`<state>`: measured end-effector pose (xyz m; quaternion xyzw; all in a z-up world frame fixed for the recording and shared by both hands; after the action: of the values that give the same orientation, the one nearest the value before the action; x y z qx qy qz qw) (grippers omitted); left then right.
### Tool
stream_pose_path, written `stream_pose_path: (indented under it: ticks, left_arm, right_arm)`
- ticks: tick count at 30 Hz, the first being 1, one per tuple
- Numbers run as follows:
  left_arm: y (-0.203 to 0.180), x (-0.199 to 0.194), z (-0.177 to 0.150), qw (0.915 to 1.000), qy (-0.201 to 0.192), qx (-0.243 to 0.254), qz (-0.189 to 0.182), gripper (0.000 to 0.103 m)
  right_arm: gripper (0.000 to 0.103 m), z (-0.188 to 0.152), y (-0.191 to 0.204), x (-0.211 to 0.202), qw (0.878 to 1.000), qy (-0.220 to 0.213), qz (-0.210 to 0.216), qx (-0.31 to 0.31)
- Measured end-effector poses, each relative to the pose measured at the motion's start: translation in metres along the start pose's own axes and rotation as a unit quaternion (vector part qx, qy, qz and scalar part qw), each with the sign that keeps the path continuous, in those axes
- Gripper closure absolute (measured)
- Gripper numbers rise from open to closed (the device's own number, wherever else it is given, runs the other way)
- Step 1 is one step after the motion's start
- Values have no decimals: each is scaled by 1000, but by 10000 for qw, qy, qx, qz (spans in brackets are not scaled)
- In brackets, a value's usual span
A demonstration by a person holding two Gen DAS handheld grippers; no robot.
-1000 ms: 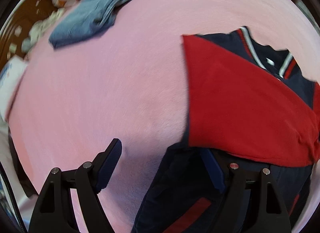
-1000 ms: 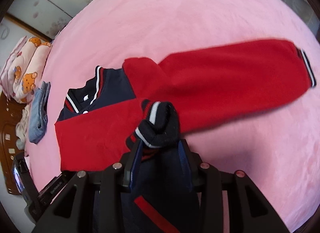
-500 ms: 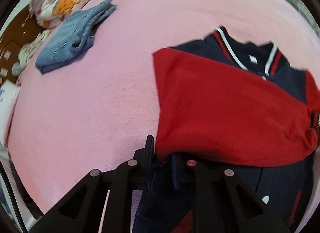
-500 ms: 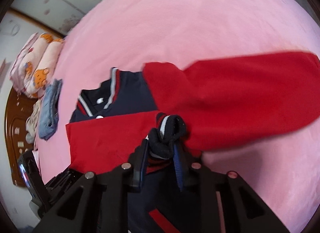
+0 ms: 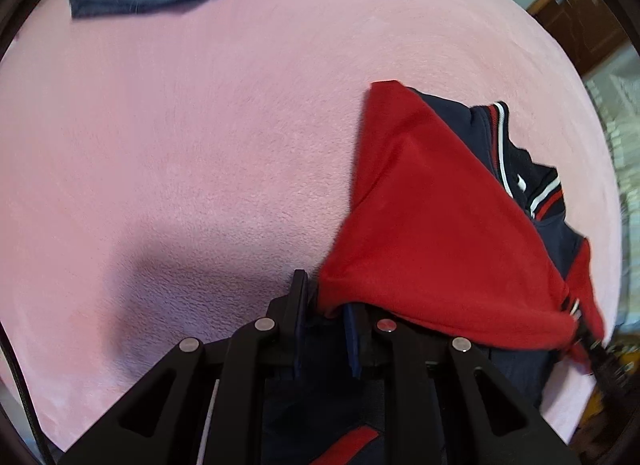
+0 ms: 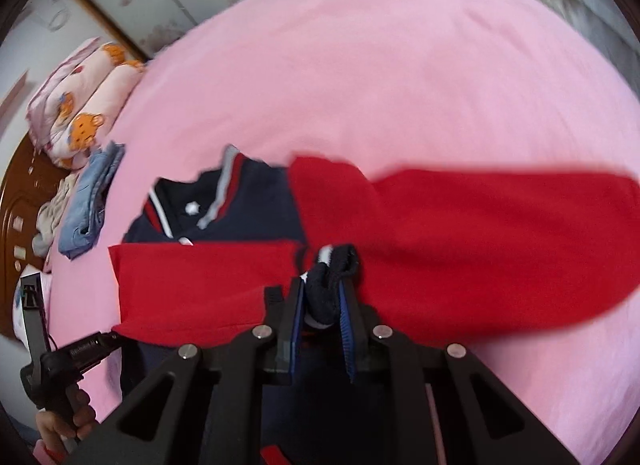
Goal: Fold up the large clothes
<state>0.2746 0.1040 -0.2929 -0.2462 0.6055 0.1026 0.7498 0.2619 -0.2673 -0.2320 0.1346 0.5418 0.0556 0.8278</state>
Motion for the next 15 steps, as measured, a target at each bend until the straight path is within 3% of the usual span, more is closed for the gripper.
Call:
stream_pose_path:
  ticks: [4,7,13,15]
  left_arm:
    - [8,7,6,9994,214,-192,-212,87]
    - [10,12,14,9993,293,-36,-216,87]
    - [-15,-14,0,9926,230,1113,420,65]
    - [-25,-28,-8,9866,180,1544,497,57]
  right_arm:
    - [87,-23,-15,4,9988,87,206,434]
    - [87,-29,-12,-1,9992,21,15,407]
    - [81,-23,0,-38,9956,-461,-750,311]
    - [81,-19,9,-50,9955,-618,-700,171]
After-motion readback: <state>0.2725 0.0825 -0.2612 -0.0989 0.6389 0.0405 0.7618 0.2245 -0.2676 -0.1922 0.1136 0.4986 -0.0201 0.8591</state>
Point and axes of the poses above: each gripper's, at about its wrist camera, not at the fingertips, and x roughly the way its jaws point, y to its left, z to its top, the point moved 3 cm from there along x, roughly the way its jaws point, and after that the axes turned 7 degrees about -x, right-handed, at the moved point
